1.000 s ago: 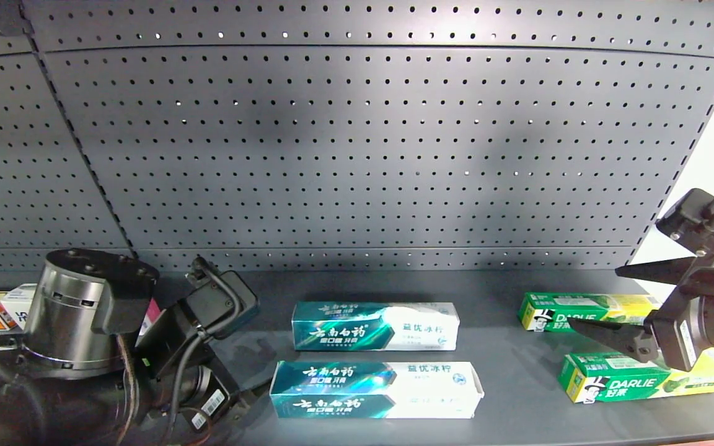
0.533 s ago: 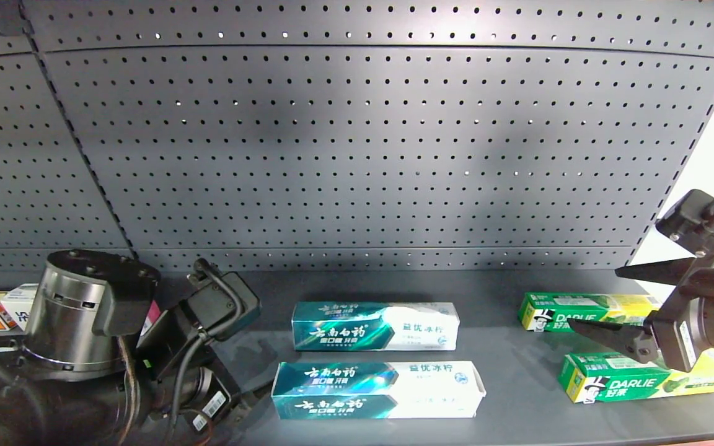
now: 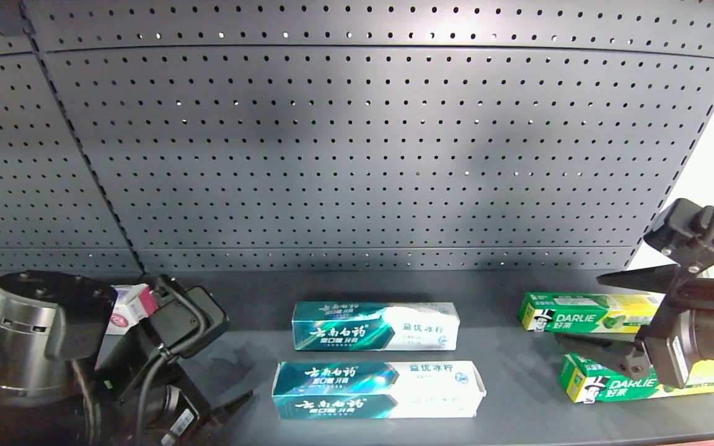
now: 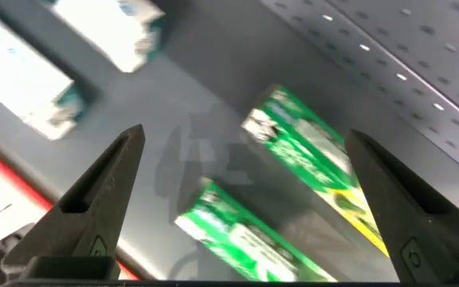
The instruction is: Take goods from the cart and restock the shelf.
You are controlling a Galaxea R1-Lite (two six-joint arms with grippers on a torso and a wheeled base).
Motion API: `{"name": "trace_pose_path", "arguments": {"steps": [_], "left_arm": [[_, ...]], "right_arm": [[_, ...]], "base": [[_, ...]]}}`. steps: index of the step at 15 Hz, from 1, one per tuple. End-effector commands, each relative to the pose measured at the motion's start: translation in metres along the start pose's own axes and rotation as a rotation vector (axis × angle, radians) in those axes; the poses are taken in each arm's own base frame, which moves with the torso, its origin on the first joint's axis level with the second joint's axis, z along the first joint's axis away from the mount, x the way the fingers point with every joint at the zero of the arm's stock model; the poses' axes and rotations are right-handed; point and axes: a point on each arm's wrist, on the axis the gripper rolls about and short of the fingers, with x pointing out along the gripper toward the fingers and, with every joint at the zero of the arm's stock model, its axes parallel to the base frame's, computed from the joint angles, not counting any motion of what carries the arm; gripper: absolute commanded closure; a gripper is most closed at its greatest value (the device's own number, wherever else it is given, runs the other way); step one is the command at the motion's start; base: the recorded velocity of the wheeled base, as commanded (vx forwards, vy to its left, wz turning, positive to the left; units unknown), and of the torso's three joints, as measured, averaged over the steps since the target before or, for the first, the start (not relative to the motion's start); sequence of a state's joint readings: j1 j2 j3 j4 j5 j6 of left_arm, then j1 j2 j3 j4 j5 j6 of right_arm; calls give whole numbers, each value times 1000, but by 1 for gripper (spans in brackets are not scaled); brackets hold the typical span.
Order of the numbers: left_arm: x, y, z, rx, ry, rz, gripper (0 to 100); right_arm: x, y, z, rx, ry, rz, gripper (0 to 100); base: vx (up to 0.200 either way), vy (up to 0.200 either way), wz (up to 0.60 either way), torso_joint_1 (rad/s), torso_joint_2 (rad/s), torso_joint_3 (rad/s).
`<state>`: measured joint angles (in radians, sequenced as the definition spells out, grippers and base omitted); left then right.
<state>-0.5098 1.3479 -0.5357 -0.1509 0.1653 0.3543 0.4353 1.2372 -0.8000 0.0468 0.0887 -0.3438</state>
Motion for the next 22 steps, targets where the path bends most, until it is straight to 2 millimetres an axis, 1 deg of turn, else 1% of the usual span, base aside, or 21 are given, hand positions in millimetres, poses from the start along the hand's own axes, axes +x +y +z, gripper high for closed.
{"name": "trace_pose_path", "arguments": {"steps": [1,2,5,7,12,14,16,19,22], "left_arm": [[-8,2,-5,-9,-13,14,0],[-8,2,-4,-9,-17,13,0],[-8,2,-3,-11,-26,15,0],[-9,3,-2,-12,-34,20,0],[-13,11,3,-35,-59,49,0],[-12,9,2,-27,-54,39,0],[-12,6,5,-14,-63,23,0],[-7,-2,8,11,-57,-11,0],[-1,-4,12,19,-49,-26,0]], "right_arm": [[6,6,-2,-13,19,33,0],[7,7,-4,-13,25,39,0],[11,21,-20,-31,80,96,0],[10,22,-24,-30,88,102,0],[10,19,-15,-31,60,93,0],[10,20,-16,-31,65,94,0],[9,19,-15,-31,61,91,0],[9,19,-15,-29,62,89,0],[10,19,-15,-30,61,91,0]], "base": [[0,0,0,0,0,0],[0,0,0,0,0,0],[0,0,0,0,0,0],[0,0,0,0,0,0],[0,0,0,0,0,0],[0,0,0,0,0,0],[0,0,0,0,0,0],[0,0,0,0,0,0],[0,0,0,0,0,0]]}}
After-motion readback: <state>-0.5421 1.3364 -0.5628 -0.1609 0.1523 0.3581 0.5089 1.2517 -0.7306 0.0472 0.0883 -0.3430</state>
